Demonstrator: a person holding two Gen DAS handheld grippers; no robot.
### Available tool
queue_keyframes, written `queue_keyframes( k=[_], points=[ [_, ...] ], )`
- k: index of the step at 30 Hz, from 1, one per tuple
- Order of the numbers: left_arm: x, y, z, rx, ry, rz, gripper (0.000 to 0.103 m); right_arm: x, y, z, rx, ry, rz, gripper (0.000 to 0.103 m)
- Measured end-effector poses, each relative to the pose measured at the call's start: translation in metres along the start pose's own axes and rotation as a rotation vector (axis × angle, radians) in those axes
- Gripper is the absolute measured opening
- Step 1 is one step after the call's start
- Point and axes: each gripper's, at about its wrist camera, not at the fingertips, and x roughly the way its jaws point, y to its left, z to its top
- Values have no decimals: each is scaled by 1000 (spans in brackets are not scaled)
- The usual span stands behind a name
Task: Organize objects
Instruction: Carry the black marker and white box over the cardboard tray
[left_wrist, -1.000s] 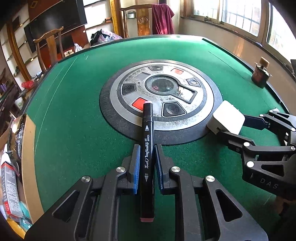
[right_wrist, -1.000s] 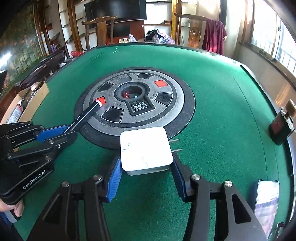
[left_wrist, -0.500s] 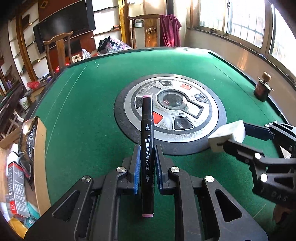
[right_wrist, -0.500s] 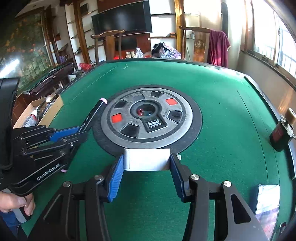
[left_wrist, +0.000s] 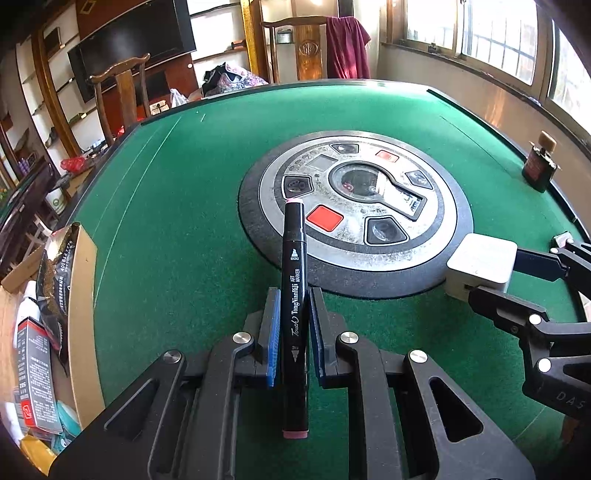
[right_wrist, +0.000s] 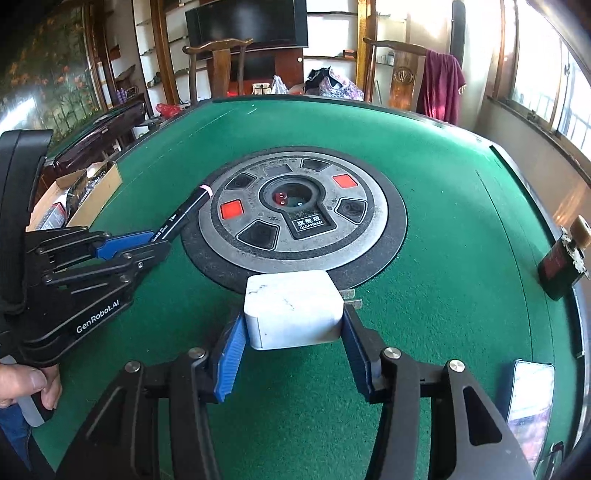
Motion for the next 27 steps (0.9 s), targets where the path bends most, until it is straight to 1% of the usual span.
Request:
queue_keyframes(
  k=[2,5,12,16,21,27],
  points=[
    [1,-1,0,6,2,3,14,3,0,-1,-1,10,-20,55],
    [1,-2,-1,9,3,3,14,6,-2,-3,15,20,-10,53],
    [-12,1,2,-8,-57,19,14,-11,-4,2,38,-64,-3,50],
    [-15,3,2,-8,-71,30,14,-14,-5,3,51,-79,10,50],
    [-21,2,2,-1,-94,43,14,-24,-4,6,56,-126,32,49],
    [-28,2,3,3,-127,65,15,-26,-2,6,60,-138,42,49]
  ],
)
